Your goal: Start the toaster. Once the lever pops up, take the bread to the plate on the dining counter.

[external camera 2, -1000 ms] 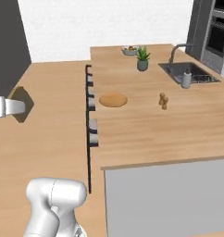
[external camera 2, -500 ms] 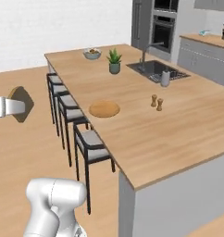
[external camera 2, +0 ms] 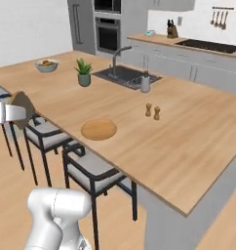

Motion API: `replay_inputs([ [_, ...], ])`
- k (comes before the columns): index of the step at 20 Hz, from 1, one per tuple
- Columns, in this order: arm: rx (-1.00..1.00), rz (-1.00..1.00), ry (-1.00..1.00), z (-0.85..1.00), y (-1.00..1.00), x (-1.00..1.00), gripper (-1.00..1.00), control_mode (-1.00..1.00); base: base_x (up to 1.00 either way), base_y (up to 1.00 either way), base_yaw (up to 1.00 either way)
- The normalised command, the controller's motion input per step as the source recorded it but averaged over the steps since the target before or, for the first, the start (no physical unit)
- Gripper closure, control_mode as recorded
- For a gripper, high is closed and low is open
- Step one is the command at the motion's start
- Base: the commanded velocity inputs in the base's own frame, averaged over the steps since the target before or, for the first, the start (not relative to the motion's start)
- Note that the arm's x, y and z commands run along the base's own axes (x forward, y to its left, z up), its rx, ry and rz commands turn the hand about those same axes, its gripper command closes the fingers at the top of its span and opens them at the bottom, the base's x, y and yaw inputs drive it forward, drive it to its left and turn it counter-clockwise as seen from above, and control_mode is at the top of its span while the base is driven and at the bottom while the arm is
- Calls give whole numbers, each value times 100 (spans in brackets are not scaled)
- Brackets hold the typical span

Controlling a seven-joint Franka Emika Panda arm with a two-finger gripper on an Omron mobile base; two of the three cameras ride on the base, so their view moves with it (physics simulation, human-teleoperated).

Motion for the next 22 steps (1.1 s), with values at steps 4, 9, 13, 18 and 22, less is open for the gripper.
replay_inputs([
  [4, 0, 0, 0, 0, 0, 0, 100, 100, 1, 93, -64],
  [9, 0, 0, 0, 0, 0, 0, 100, 100, 2, 87, -64],
  [13, 0, 0, 0, 0, 0, 0, 100, 100, 7, 67, -54],
  [18, 0, 0, 0, 0, 0, 0, 100, 100, 13, 31, -36],
  [22, 0, 0, 0, 0, 0, 0, 100, 100, 9, 0, -8],
])
